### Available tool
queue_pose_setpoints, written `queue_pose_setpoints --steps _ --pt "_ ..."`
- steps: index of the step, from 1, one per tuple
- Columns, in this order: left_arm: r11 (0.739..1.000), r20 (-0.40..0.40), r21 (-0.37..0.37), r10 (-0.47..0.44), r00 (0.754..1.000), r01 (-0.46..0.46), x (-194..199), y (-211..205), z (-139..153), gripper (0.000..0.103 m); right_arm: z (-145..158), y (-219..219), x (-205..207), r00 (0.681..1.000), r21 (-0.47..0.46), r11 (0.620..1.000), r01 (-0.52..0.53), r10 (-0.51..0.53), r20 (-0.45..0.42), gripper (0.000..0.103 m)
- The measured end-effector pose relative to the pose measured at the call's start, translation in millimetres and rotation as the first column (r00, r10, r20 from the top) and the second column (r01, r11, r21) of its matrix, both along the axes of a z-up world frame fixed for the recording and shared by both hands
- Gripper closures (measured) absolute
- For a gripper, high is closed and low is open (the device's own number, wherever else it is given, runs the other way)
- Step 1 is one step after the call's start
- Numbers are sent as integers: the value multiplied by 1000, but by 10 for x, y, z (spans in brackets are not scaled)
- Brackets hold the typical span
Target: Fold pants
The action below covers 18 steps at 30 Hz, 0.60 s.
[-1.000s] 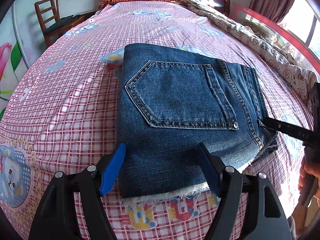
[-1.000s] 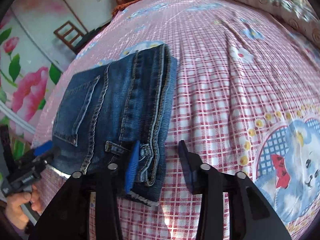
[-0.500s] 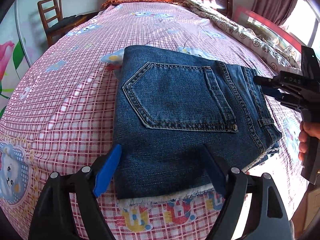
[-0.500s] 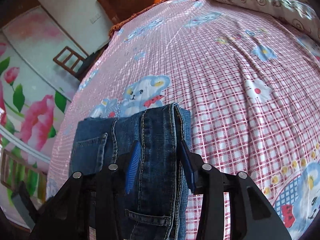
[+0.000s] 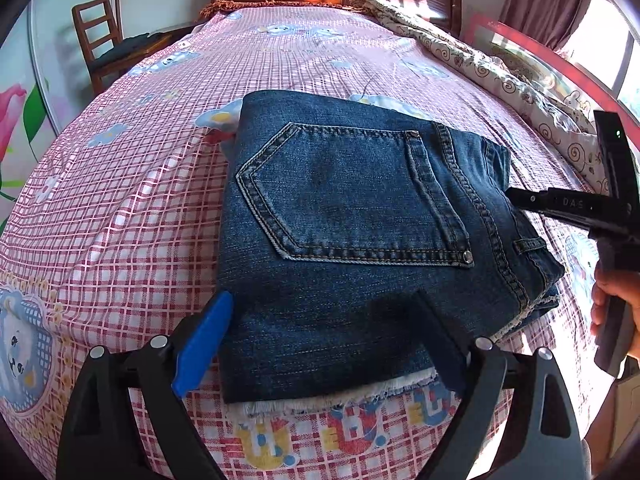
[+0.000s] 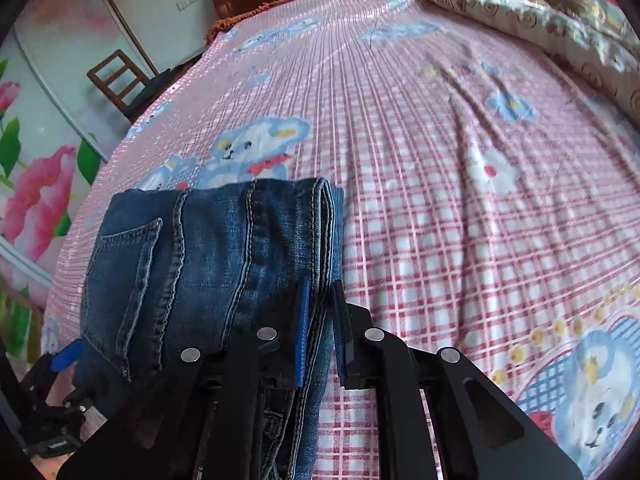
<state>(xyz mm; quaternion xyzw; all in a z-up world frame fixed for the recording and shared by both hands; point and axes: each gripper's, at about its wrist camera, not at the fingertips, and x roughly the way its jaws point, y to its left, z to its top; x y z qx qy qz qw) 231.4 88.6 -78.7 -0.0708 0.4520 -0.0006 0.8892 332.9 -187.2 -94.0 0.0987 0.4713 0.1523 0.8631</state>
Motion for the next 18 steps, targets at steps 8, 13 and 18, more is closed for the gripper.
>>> queue_pose_setpoints --steps 8,13,18 --pt "1000 11 11 2 1000 -2 5 -20 -20 11 343 -172 -750 998 331 943 17 -38 57 75" --pt "1000 14 8 -2 1000 2 -5 -14 -30 11 -67 50 -977 996 355 934 -47 69 -50 90" --pt "1000 15 6 -6 1000 6 -29 -7 -23 11 -114 -86 -1009 993 391 919 53 -8 -116 103"
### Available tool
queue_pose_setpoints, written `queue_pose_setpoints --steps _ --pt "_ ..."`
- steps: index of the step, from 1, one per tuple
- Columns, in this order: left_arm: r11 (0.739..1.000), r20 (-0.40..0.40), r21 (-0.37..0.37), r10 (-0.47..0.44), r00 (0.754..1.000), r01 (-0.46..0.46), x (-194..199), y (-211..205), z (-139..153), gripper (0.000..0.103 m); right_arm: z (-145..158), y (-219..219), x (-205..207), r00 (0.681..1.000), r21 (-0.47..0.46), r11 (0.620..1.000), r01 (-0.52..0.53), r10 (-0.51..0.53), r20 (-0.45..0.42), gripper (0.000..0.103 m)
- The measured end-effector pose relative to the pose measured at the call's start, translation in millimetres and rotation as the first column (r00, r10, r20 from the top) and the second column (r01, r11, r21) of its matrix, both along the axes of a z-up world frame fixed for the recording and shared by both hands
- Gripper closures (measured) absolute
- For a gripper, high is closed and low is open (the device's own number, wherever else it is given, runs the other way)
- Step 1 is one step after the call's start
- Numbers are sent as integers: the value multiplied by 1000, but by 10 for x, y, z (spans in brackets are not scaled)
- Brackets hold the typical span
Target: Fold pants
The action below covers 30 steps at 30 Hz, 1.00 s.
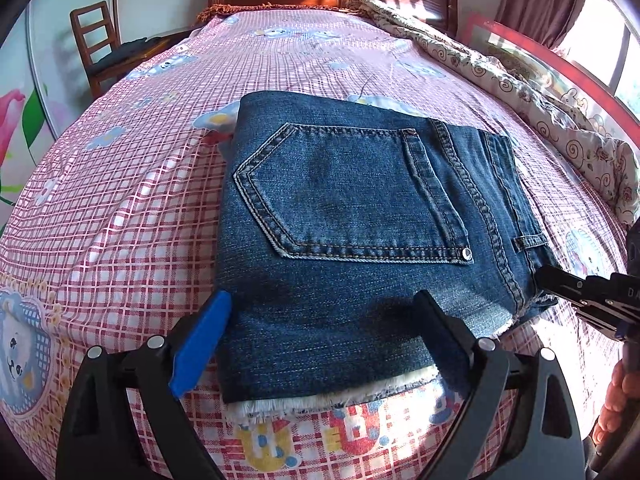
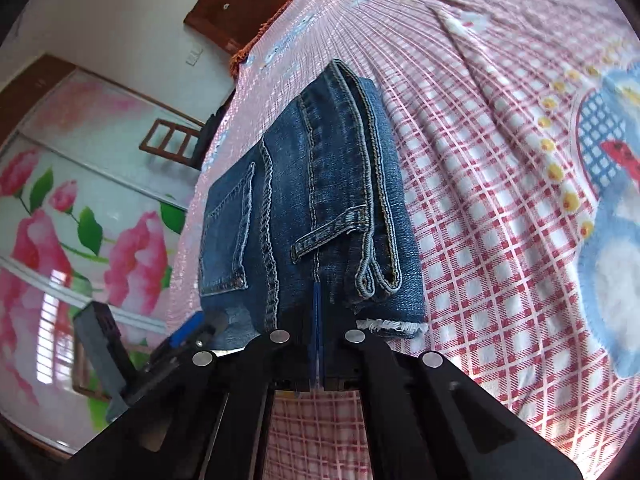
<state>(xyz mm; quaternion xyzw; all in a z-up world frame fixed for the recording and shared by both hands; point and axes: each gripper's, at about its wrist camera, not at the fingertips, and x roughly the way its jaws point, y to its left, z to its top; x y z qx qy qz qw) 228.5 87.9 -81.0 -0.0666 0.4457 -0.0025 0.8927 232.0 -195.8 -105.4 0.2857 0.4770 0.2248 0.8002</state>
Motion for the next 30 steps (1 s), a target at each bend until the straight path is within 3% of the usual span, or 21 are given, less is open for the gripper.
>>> queue_pose_setpoints --steps 4,6,11,13,14,16,19,21,22,23,30 --pt "999 -20 -25 29 999 -30 -52 37 81 11 89 19 -129 999 -123 992 13 -19 -51 102" --pt "998 -29 -43 41 999 -42 -98 84 109 11 177 -20 -185 1000 -98 995 23 -23 -5 102" --pt "995 -55 -59 78 995 -82 -249 198 86 12 420 138 -118 997 -135 991 11 -1 75 102" --pt "994 -61 -56 88 994 -91 -335 231 94 12 384 214 -1 997 -148 989 22 -11 80 74" --pt "994 -61 -51 91 994 -94 -374 245 107 12 307 224 71 999 -174 985 23 -15 52 45" --pt "994 -58 -40 101 993 -104 -474 284 145 12 175 251 133 999 -188 982 -12 19 35 45" --pt "992 -55 -46 119 991 -121 -614 366 206 11 327 373 59 998 -280 959 -39 53 42 45" --pt "989 -46 -65 129 991 -132 -760 410 235 10 387 319 -95 999 -209 977 -38 41 9 41" --pt "988 -45 -71 137 990 -140 -827 429 241 8 402 292 -197 999 -175 984 -39 39 -4 26" --pt "986 -52 -77 146 988 -150 -897 443 233 5 408 264 -322 999 -170 985 -36 35 -11 18" --pt "979 -87 -111 159 983 -168 -1290 434 138 3 181 91 -1224 994 -174 982 -70 54 -97 18"
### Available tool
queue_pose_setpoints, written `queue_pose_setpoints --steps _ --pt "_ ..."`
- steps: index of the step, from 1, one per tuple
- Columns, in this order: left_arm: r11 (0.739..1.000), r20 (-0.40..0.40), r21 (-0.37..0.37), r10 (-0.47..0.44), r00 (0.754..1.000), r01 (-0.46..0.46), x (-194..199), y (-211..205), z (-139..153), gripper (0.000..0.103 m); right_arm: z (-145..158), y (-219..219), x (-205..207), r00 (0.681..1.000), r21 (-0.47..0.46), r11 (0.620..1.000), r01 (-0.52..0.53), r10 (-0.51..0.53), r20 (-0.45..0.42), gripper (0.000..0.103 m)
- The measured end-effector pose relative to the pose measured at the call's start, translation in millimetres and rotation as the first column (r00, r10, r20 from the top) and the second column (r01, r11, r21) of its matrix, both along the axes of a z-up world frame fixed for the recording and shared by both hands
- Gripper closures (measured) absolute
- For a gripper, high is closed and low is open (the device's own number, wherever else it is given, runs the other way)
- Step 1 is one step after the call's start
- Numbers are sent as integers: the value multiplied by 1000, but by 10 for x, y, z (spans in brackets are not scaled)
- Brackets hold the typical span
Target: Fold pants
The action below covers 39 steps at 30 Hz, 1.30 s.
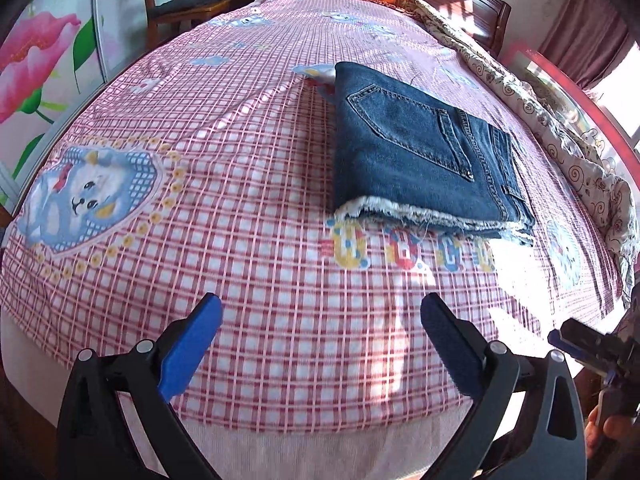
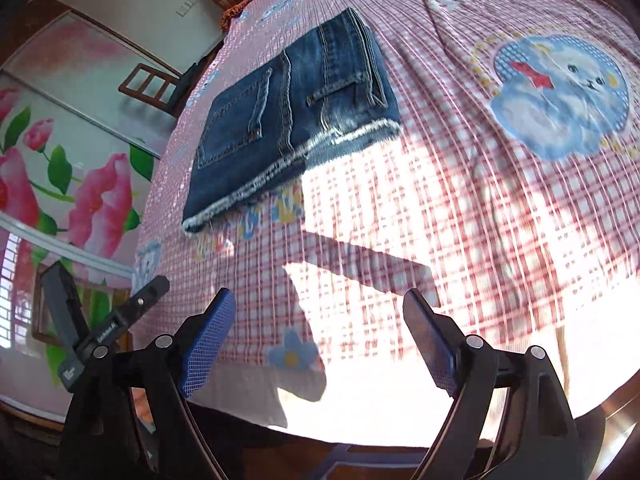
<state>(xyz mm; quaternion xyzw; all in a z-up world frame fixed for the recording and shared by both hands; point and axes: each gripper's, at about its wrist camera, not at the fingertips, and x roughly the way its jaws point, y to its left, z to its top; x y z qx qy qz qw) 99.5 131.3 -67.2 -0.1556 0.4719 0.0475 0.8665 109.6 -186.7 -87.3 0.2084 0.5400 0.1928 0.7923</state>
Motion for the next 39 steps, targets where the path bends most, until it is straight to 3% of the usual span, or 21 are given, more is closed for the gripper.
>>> queue_pose_setpoints --steps 3,6,12,16,19,23,26,29,34,39 --pt "1000 22 10 2 1000 -2 -185 -70 8 2 -75 -45 -291 1000 -50 999 -6 6 9 17" --pt "998 71 63 -10 997 5 -403 -203 4 2 -45 -15 -498 997 -136 991 -13 23 73 12" --pt "983 216 183 -56 975 16 -843 -548 -63 2 -8 179 -782 967 -339 939 -66 145 212 12" --pt "972 395 234 -92 914 -4 -1231 -670 -8 2 75 169 -892 936 -386 922 -31 162 314 12" --pt "941 453 338 -146 880 -17 -1295 -737 121 2 164 184 -1003 889 -431 902 36 168 426 12" --pt "942 523 333 -141 841 -49 -1319 -729 240 2 271 160 -1121 831 -407 906 120 132 540 12" --pt "932 533 359 -162 831 -49 -1319 -762 251 2 339 161 -1188 793 -383 912 149 121 597 12" --pt "937 562 348 -187 806 -26 -1299 -777 272 2 400 168 -1238 751 -367 914 170 121 649 12" --pt "930 604 368 -256 755 21 -1140 -850 466 2 543 215 -1190 716 -359 920 157 144 683 12" --pt "921 643 389 -288 710 22 -988 -893 783 2 847 191 -1014 702 -332 923 195 105 705 12"
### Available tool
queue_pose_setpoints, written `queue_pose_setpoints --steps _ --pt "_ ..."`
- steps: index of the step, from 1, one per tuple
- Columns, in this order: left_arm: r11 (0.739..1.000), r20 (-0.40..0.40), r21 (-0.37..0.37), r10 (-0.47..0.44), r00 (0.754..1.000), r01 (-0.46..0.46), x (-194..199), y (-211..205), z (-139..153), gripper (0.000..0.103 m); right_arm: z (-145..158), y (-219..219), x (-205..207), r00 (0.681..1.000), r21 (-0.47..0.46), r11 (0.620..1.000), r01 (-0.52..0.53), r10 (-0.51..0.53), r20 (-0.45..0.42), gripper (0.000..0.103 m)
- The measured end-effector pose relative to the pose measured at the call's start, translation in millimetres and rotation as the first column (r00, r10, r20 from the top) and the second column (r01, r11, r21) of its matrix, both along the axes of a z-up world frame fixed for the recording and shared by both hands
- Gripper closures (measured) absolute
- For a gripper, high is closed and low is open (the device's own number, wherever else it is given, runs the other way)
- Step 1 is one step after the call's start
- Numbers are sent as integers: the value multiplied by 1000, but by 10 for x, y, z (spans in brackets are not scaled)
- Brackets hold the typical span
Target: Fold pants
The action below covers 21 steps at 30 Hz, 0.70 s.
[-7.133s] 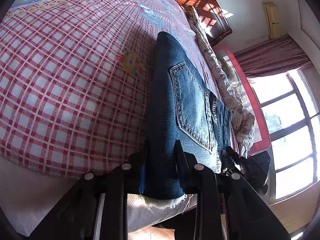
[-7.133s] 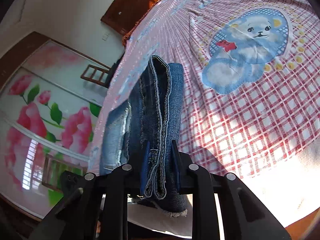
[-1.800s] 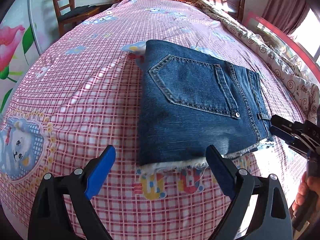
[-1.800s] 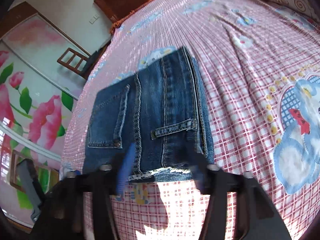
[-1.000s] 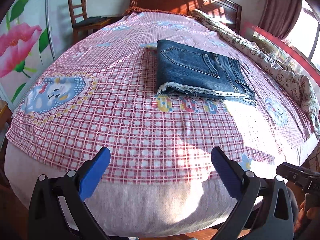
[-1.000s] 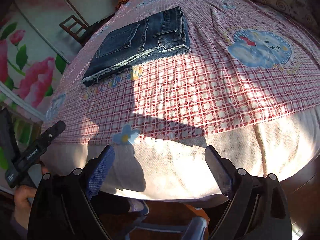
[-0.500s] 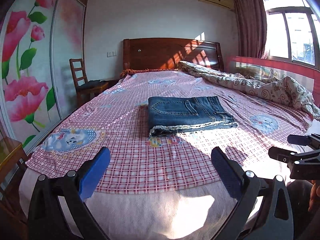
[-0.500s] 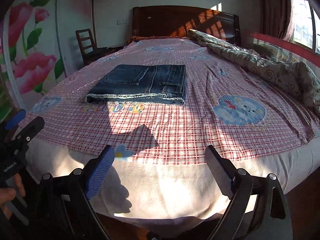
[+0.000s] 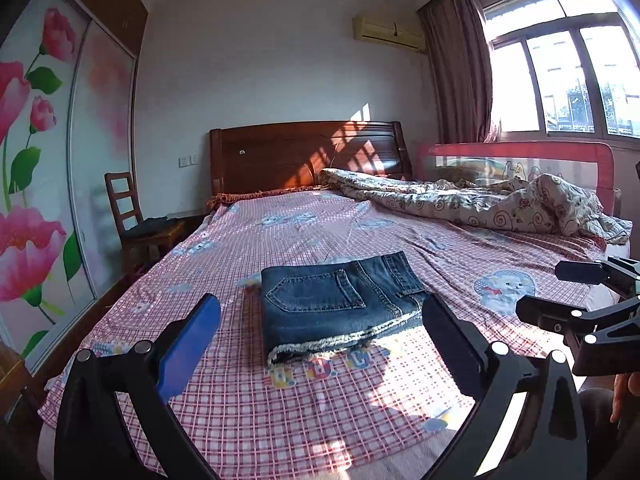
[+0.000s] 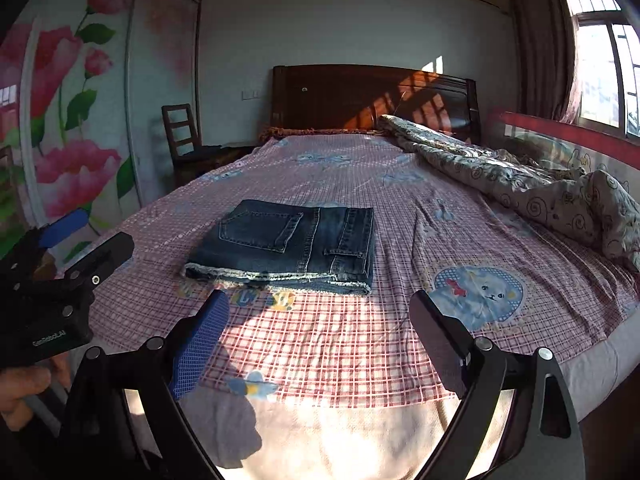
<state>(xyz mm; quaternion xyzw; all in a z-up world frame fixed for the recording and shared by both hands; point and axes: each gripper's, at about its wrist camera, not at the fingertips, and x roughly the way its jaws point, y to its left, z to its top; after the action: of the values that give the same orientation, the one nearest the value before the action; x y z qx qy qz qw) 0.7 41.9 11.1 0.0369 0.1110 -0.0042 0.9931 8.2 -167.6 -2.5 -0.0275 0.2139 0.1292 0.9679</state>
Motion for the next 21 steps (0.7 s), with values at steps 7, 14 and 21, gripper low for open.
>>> queue_pose_setpoints --steps 7,14,21 --pt "999 46 -37 -7 999 9 133 51 272 2 301 -121 96 998 10 999 49 -50 44 10" --pt "997 31 -67 -22 999 24 94 31 124 2 151 -136 54 996 30 996 89 -89 -3 10" --pt "996 46 -87 -16 999 20 84 79 151 2 225 -69 41 993 18 994 112 -112 28 10"
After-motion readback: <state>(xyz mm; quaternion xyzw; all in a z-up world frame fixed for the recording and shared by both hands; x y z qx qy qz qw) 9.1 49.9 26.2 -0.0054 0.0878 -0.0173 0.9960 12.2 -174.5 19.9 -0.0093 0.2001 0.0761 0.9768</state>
